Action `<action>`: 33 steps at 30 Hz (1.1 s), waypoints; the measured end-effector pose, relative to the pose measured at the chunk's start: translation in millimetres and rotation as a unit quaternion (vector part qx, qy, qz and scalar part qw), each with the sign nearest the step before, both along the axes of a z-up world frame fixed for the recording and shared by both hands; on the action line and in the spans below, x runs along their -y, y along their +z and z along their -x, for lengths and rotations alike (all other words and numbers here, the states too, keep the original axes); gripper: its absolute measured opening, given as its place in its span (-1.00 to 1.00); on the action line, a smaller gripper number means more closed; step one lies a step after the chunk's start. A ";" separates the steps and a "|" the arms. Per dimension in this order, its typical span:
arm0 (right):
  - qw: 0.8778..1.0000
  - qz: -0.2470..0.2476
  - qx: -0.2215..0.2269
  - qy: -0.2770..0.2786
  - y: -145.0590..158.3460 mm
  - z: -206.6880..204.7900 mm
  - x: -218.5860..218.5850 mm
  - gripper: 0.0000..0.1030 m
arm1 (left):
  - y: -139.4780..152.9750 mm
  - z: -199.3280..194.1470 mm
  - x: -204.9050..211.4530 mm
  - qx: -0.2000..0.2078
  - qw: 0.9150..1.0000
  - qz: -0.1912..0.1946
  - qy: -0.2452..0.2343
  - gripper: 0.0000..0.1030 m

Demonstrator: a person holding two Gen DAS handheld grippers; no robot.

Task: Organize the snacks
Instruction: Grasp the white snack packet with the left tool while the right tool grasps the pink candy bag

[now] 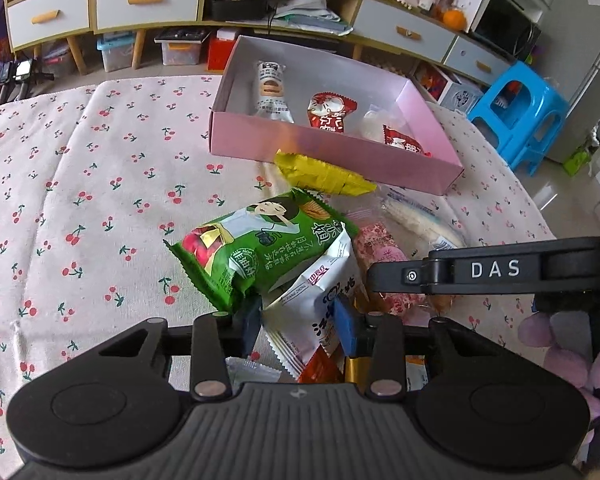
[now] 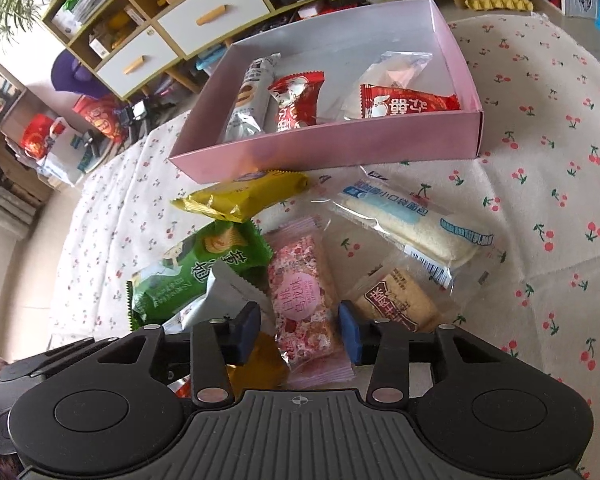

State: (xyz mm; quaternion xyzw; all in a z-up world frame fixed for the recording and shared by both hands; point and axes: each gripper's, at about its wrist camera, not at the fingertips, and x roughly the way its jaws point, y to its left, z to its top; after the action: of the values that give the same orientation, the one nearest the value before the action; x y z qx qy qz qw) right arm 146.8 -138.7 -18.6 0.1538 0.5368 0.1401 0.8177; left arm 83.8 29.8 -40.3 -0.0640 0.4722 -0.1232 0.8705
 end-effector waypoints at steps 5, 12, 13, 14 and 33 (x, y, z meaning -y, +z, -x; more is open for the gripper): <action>1.000 0.026 0.012 0.006 1.3 3.5 -4.8 -0.37 | -1.2 0.7 -4.5 -0.004 1.000 0.014 0.010 -0.36; 0.999 0.029 0.013 -0.006 9.3 8.4 -1.6 -0.38 | 10.2 6.1 -6.9 -0.001 1.000 0.013 0.008 -0.73; 0.999 0.029 0.012 -0.006 10.3 8.8 -0.4 -0.39 | 10.2 6.1 -8.1 -0.003 1.000 0.013 0.011 -0.76; 0.999 0.030 0.011 -0.006 11.3 9.7 1.2 -0.39 | 10.1 6.2 -9.8 -0.006 1.000 0.015 0.013 -0.78; 0.999 -0.020 -0.006 -0.047 34.0 23.2 48.3 -0.39 | 34.6 17.4 -24.8 0.005 0.998 0.062 0.022 -0.94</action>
State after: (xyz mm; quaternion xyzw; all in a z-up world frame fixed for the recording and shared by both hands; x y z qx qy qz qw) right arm 123.6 -186.9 15.4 0.1964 0.5312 0.1113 0.8166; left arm 66.4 54.6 -5.7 -0.1279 0.4580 -0.1331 0.8696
